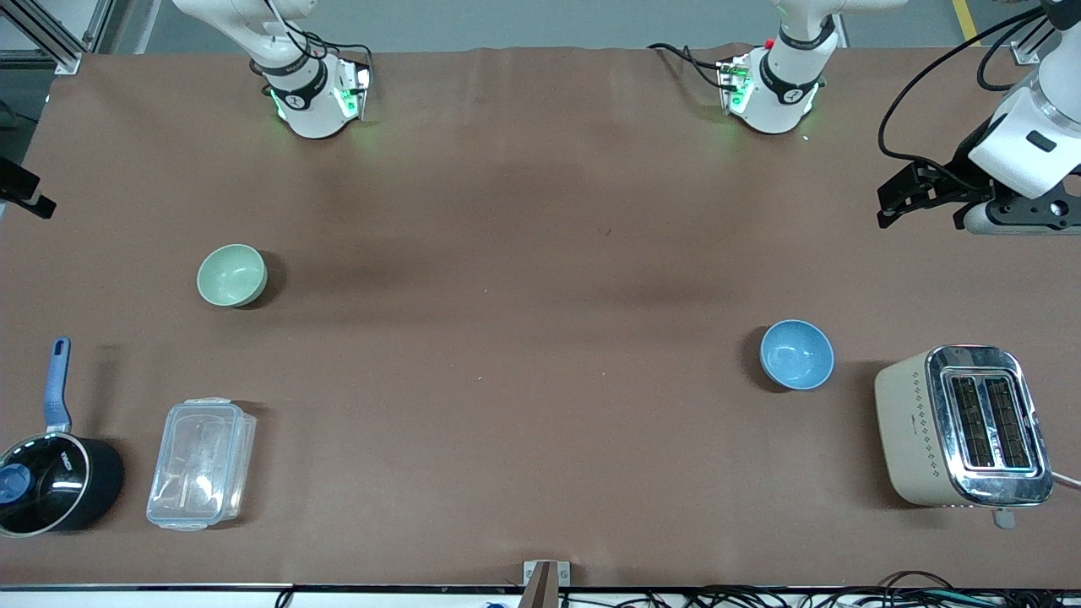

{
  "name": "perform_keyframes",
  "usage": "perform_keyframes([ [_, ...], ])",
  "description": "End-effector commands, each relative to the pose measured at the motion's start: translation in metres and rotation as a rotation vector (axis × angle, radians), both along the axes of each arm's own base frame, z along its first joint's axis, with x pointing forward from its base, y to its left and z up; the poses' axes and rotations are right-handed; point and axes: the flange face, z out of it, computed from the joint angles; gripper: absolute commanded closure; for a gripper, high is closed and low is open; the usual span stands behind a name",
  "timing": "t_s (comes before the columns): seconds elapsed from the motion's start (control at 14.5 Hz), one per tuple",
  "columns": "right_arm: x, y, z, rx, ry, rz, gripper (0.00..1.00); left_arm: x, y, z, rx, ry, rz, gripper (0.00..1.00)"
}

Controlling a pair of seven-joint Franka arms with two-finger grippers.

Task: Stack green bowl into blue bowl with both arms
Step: 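Move the left gripper to the blue bowl while the right gripper nears green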

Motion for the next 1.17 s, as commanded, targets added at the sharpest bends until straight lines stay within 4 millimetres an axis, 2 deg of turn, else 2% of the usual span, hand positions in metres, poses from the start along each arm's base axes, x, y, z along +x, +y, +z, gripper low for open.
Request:
perform_keyframes([
  [0.0, -0.001, 0.002, -0.001, -0.008, 0.015, 0.003, 0.0, 0.002, -0.002, 0.006, 0.021, -0.003, -0.009, 0.0],
  [0.21, 0.0, 0.001, -0.002, -0.008, 0.016, 0.001, 0.0, 0.002, -0.004, 0.004, 0.021, 0.0, -0.013, 0.0],
  [0.34, 0.0, 0.001, -0.002, -0.008, 0.013, 0.0, 0.0, 0.01, -0.002, -0.008, 0.019, 0.021, -0.012, 0.0],
  [0.41, 0.001, 0.001, -0.002, -0.008, 0.015, 0.0, 0.0, 0.02, -0.002, -0.026, 0.024, 0.047, -0.009, 0.0],
  [0.48, 0.001, 0.001, -0.003, -0.007, 0.013, 0.0, 0.0, 0.03, -0.001, -0.035, 0.026, 0.059, -0.004, 0.0],
  [0.62, 0.004, 0.001, -0.008, -0.006, 0.016, 0.0, 0.0, 0.045, -0.001, -0.034, 0.057, 0.044, -0.012, 0.0],
  [0.76, 0.005, 0.0, -0.01, 0.0, 0.015, -0.001, 0.0, 0.062, -0.004, -0.071, 0.062, 0.101, -0.022, 0.0],
  [0.89, 0.009, -0.002, -0.015, 0.001, 0.021, -0.006, 0.0, 0.067, -0.013, -0.083, 0.065, 0.113, -0.035, 0.0],
  [1.03, 0.011, -0.007, -0.019, 0.001, 0.012, -0.016, 0.0, 0.067, -0.023, -0.107, 0.11, 0.139, -0.057, 0.0],
  [1.1, 0.014, -0.008, -0.023, -0.002, 0.003, -0.017, 0.0, 0.066, -0.017, -0.116, 0.145, 0.145, -0.044, 0.0],
])
